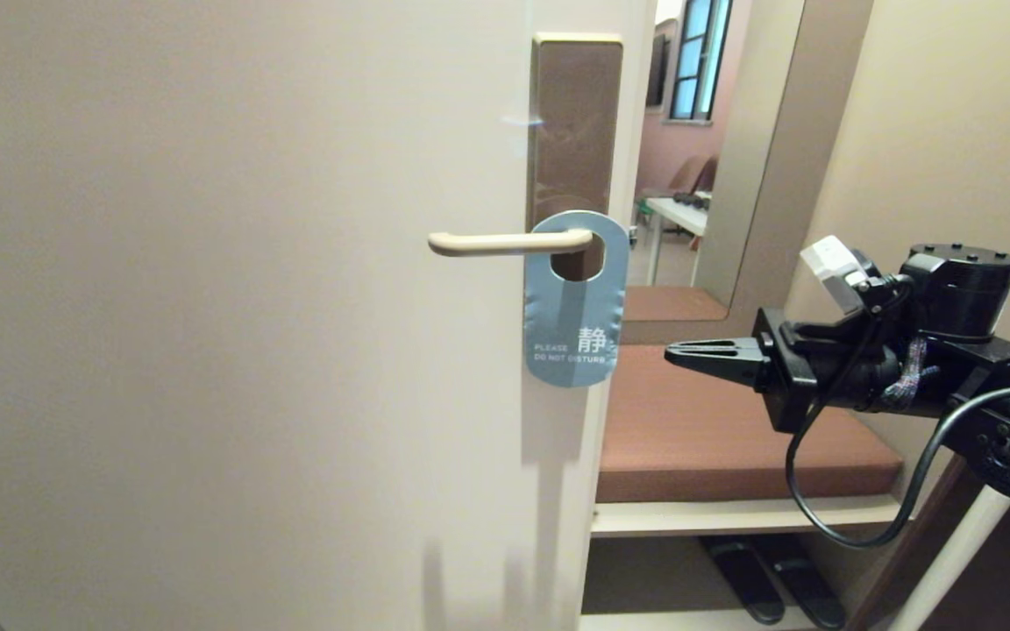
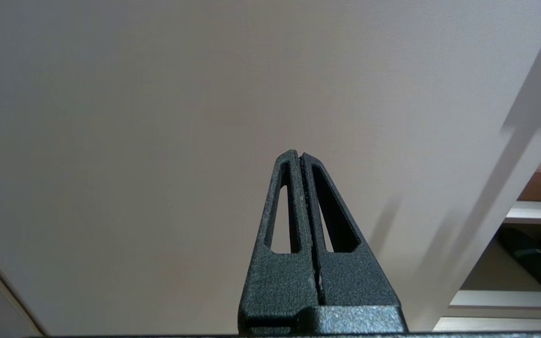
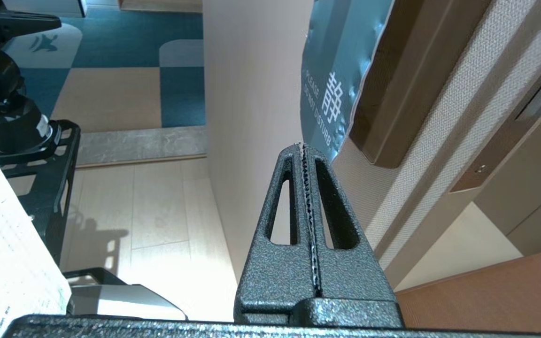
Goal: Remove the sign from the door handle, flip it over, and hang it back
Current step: Take down the sign
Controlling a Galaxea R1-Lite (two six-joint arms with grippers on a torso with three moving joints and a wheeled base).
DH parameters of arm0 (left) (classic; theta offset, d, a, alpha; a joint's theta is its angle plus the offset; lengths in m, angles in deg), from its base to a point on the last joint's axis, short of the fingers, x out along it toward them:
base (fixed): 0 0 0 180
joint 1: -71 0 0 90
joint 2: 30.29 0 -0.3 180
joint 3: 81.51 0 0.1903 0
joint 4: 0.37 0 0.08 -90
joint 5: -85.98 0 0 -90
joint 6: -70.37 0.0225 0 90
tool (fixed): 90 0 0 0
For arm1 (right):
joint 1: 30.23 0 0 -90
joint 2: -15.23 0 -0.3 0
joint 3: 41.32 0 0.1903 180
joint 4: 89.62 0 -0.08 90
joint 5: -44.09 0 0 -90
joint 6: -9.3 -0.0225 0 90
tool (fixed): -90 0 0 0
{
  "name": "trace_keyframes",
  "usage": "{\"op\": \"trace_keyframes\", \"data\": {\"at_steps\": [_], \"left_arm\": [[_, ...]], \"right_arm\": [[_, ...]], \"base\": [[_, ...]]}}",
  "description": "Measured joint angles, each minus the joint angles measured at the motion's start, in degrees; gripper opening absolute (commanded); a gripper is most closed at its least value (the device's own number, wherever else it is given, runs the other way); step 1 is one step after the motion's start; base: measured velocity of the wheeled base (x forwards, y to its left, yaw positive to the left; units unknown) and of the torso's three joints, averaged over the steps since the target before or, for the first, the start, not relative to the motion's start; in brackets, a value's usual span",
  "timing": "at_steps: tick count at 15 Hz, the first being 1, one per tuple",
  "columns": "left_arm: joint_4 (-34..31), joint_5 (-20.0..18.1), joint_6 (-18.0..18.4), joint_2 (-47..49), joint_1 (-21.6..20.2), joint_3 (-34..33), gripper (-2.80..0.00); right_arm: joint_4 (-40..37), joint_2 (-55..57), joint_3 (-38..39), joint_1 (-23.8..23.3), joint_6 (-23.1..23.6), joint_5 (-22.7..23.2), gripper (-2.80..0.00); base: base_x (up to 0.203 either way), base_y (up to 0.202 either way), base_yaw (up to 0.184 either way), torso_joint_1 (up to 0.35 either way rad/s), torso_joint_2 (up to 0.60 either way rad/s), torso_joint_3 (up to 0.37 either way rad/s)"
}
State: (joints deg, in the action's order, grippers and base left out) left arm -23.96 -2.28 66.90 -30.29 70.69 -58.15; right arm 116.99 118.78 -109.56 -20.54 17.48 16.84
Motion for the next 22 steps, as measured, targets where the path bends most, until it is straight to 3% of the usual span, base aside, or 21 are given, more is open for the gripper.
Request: {"op": "trace_keyframes", "data": {"at_steps": [2, 3, 8, 12, 22], "left_arm": [[0.01, -0.02, 0.01, 0.0, -0.02, 0.0, -2.8], [0.01, 0.0, 0.0, 0.0, 0.0, 0.0, -2.8], [0.04, -0.01, -0.02, 0.0, 0.0, 0.0, -2.8], [0.01, -0.01, 0.0, 0.0, 0.0, 0.0, -2.8], [0.01, -0.01, -0.02, 0.0, 0.0, 0.0, -2.8]], "right_arm": [[0.0, 0.31, -0.02, 0.06, -0.01, -0.01, -2.8], [0.0, 0.46, -0.02, 0.05, -0.04, 0.0, 0.0], [0.49, 1.53, -0.34, 0.04, 0.76, 0.0, 0.0], [5.51, 4.07, -1.91, 0.09, 0.85, 0.05, 0.0], [5.6, 6.75, -3.13, 4.1, 0.52, 0.2, 0.0]], "base": [[0.0, 0.0, 0.0, 0.0, 0.0, 0.0], [0.0, 0.0, 0.0, 0.0, 0.0, 0.0], [0.0, 0.0, 0.0, 0.0, 0.0, 0.0], [0.0, 0.0, 0.0, 0.0, 0.0, 0.0], [0.0, 0.0, 0.0, 0.0, 0.0, 0.0]]}}
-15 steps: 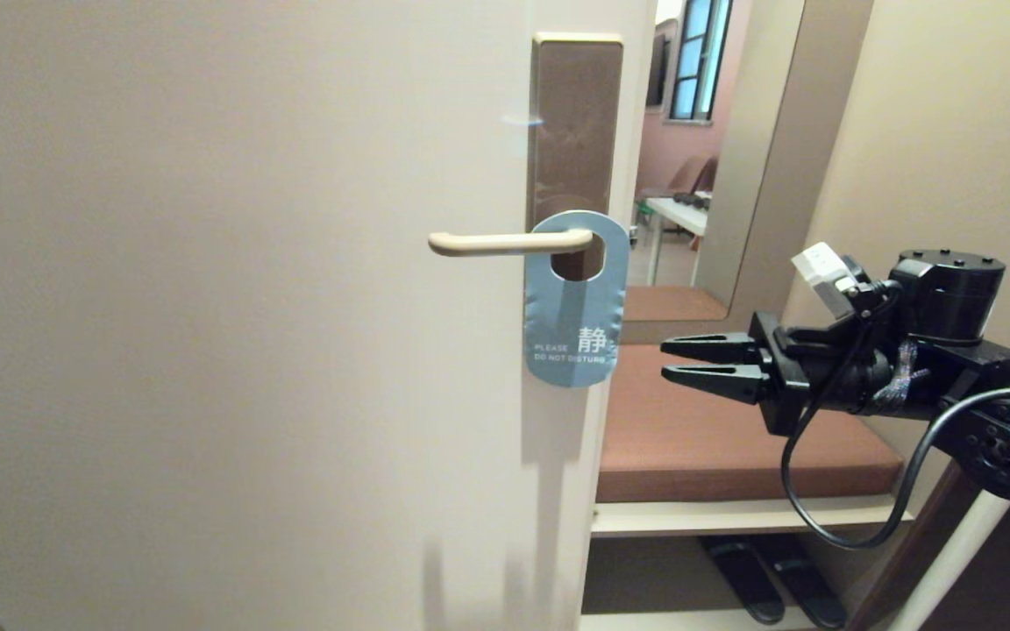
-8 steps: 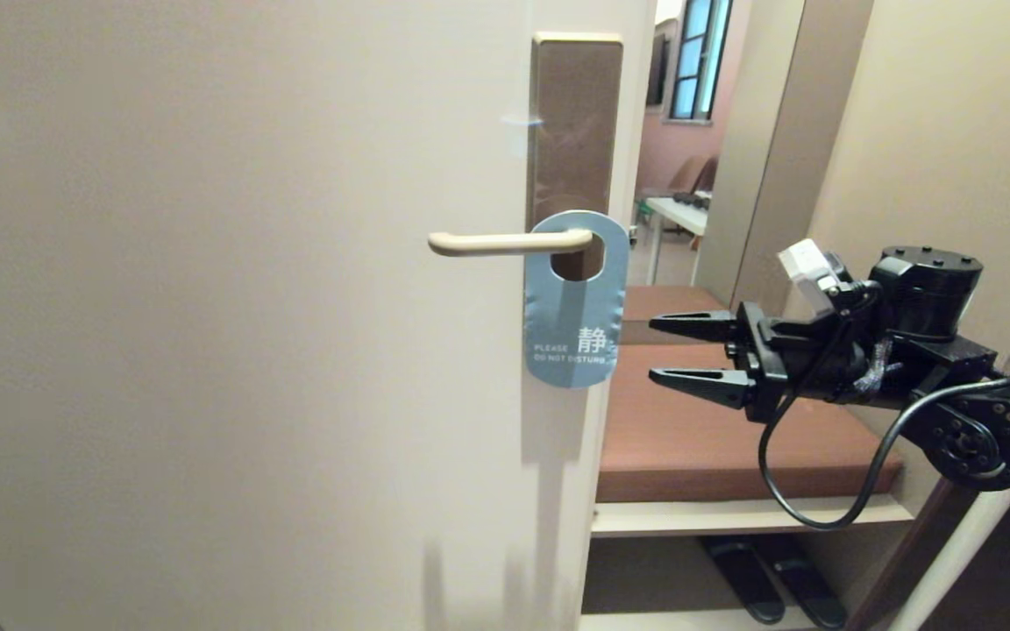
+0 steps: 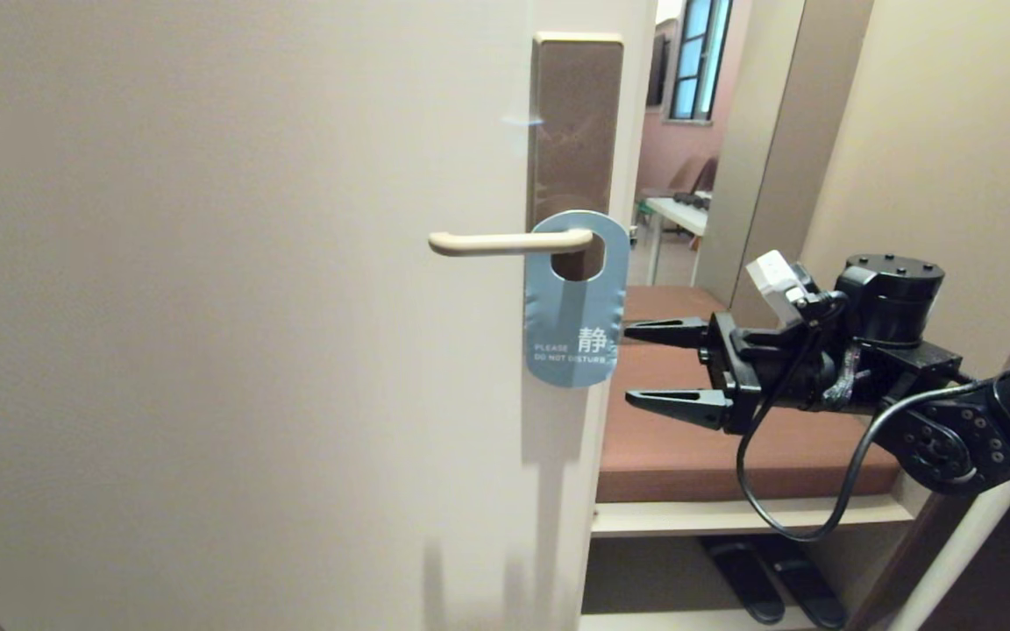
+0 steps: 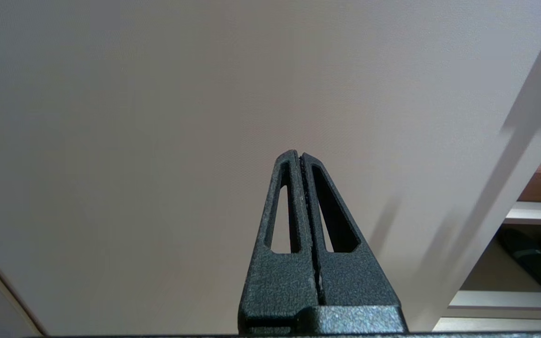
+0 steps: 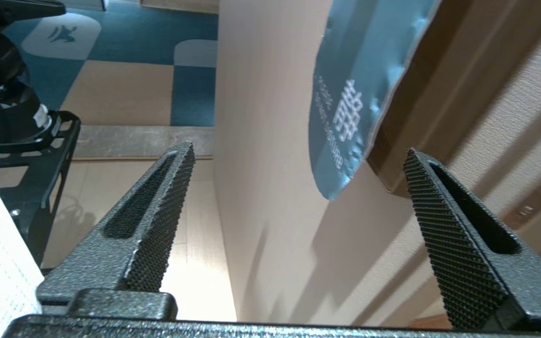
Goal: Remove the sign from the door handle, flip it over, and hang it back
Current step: Take down the sign
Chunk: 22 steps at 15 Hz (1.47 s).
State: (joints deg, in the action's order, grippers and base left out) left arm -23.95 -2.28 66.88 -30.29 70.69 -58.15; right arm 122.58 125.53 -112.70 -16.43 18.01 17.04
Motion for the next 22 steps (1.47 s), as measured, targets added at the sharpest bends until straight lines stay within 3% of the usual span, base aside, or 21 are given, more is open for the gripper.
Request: {"op": "trace_keyframes", "data": {"at_steps": [22], "left_arm": [[0.0, 0.0, 0.02, 0.0, 0.0, 0.0, -2.8]], "right_arm": [[0.05, 2.27, -4.69, 2.91, -1.63, 0.57, 0.0]], "base": [[0.0, 0.0, 0.0, 0.0, 0.0, 0.0]]}}
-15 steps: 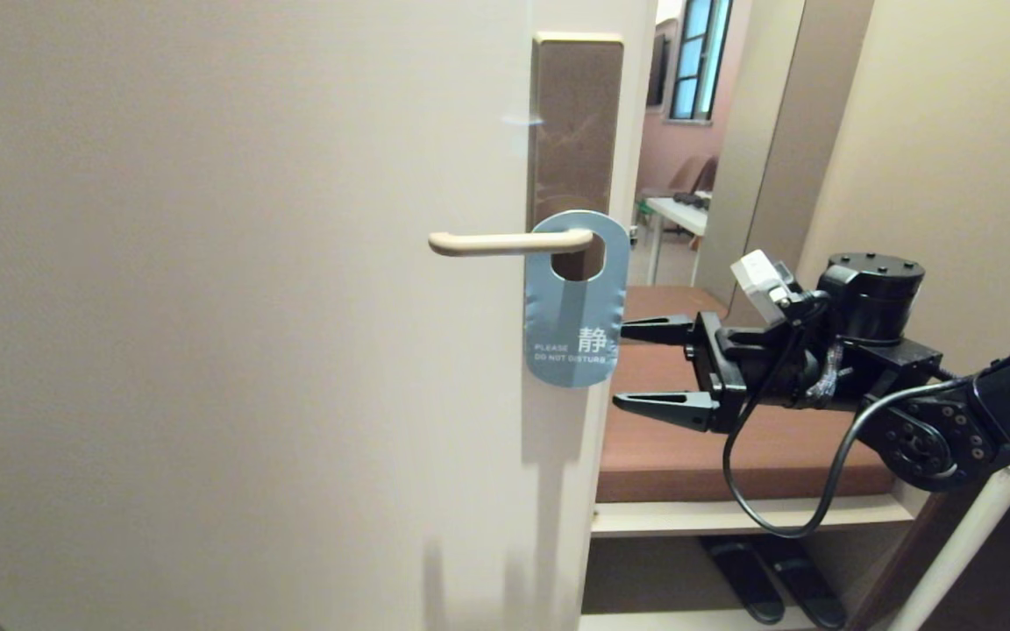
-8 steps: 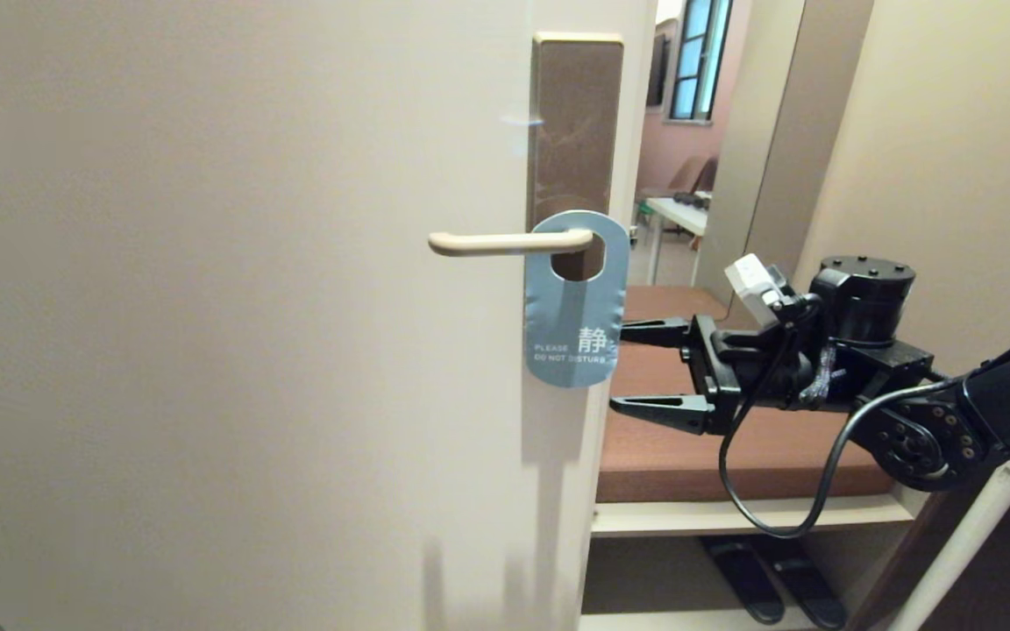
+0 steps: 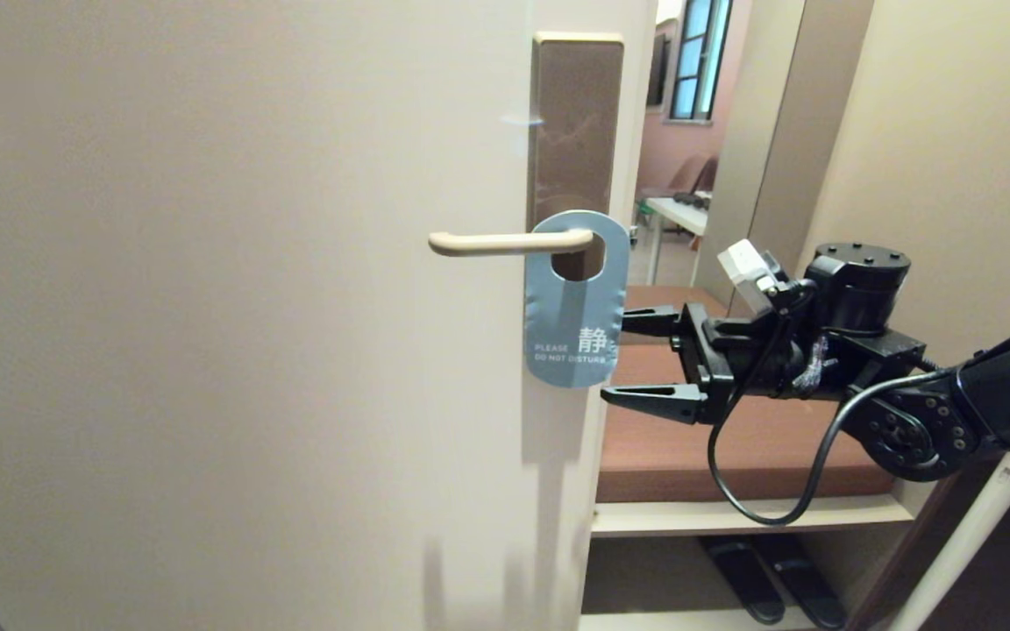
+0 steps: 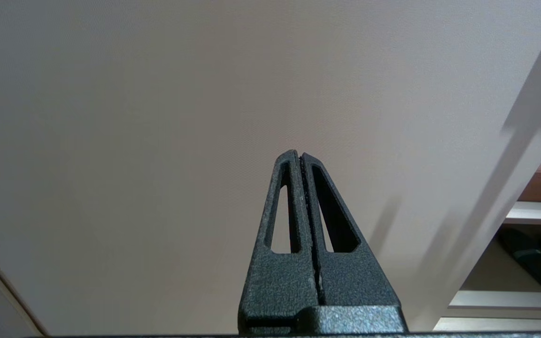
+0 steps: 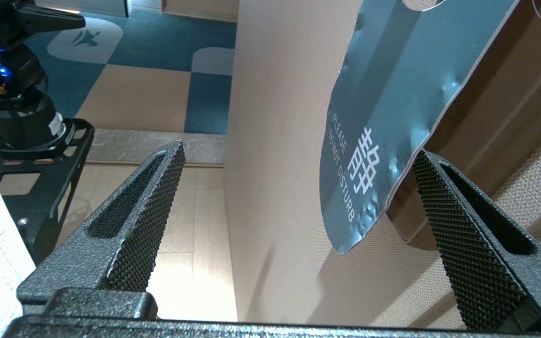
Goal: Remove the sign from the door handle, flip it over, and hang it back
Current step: Take down the sign
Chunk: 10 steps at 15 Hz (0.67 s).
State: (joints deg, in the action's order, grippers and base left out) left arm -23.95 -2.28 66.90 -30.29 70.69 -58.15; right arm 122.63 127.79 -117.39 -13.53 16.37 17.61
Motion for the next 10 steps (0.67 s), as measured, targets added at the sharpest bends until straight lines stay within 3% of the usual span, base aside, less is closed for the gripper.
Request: {"op": "trace_keyframes", "data": {"at_steps": [10], "left_arm": [[0.0, 0.0, 0.01, 0.0, 0.01, 0.0, -2.8]], "right_arm": [[0.03, -0.61, 0.97, 0.93, 0.0, 0.83, 0.0]], "base": [[0.0, 0.0, 0.0, 0.0, 0.0, 0.0]]}}
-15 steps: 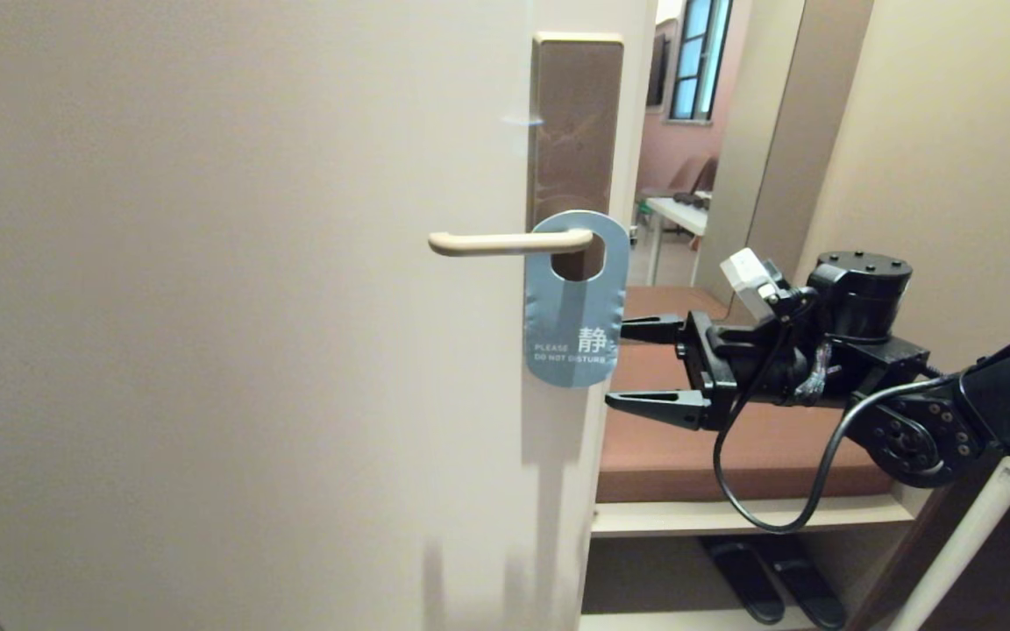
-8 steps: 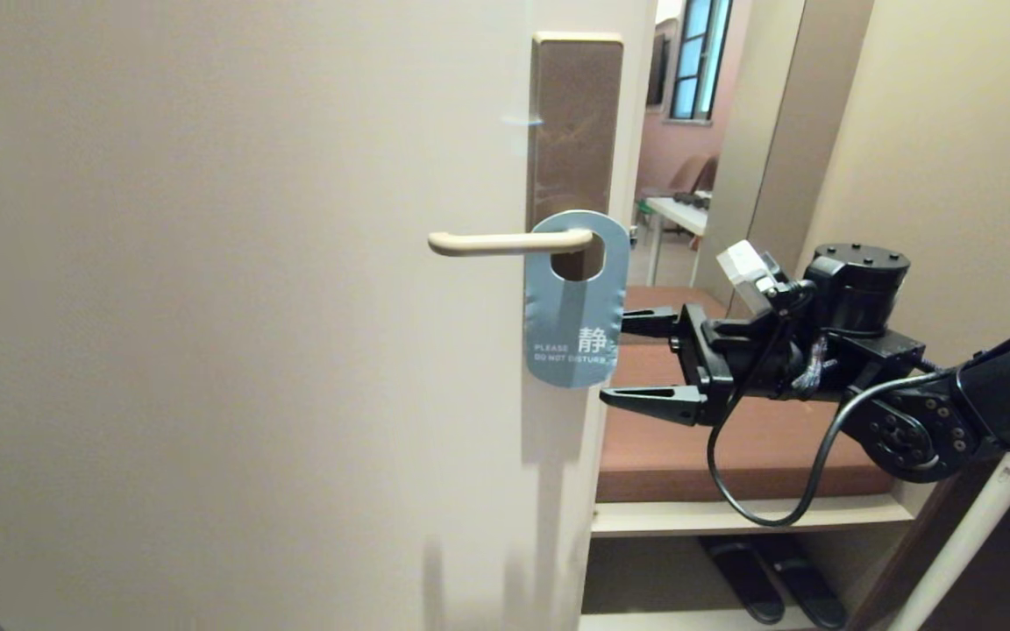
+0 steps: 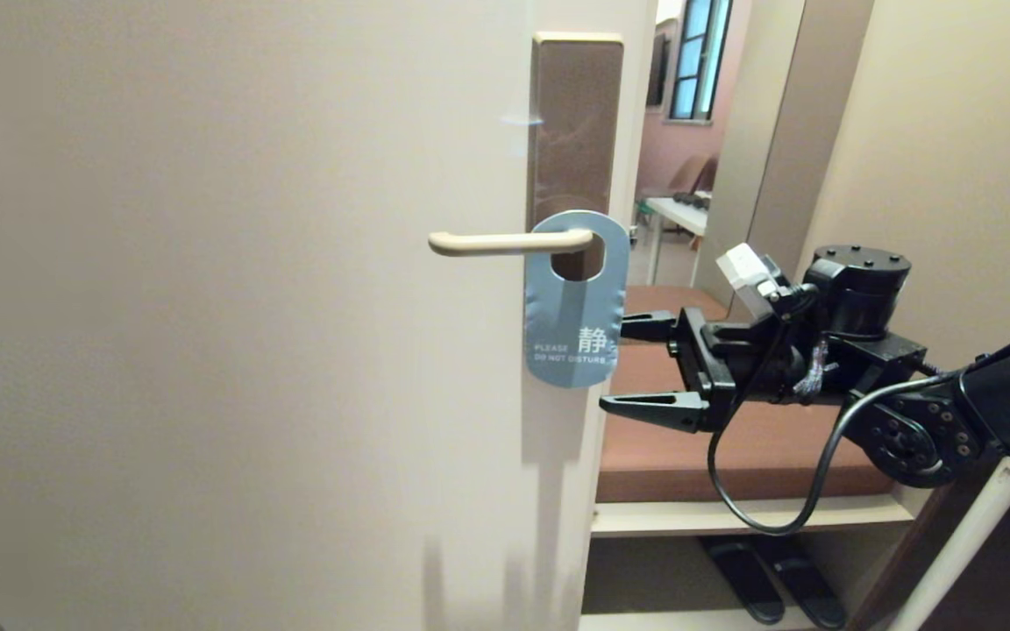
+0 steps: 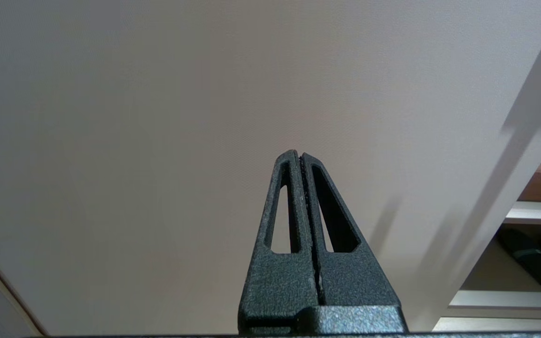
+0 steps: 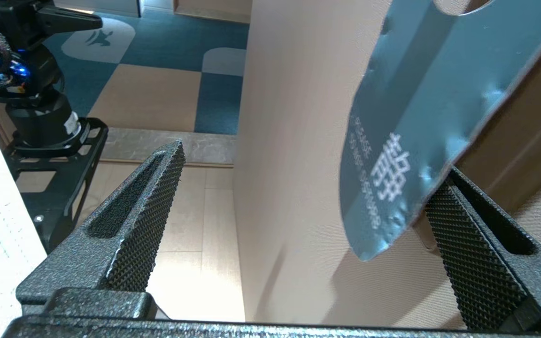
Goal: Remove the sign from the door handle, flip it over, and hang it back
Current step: Take down the sign
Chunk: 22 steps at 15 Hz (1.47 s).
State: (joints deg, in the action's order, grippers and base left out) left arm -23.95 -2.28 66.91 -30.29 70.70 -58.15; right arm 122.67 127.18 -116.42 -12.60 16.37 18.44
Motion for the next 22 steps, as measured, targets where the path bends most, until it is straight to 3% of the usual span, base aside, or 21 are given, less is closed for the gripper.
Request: {"op": "trace_keyframes", "data": {"at_steps": [14, 22], "left_arm": [[0.0, 0.02, 0.0, 0.0, -0.01, 0.0, -2.8], [0.02, -0.01, -0.01, 0.0, -0.04, 0.0, -2.8]], "right_arm": [[-0.01, 0.33, -0.98, 2.41, -0.02, -0.19, 0.0], [-0.09, 2.56, -5.58, 3.89, -1.95, -0.57, 0.0]], "base": [[0.0, 0.0, 0.0, 0.0, 0.0, 0.0], [0.0, 0.0, 0.0, 0.0, 0.0, 0.0]]}}
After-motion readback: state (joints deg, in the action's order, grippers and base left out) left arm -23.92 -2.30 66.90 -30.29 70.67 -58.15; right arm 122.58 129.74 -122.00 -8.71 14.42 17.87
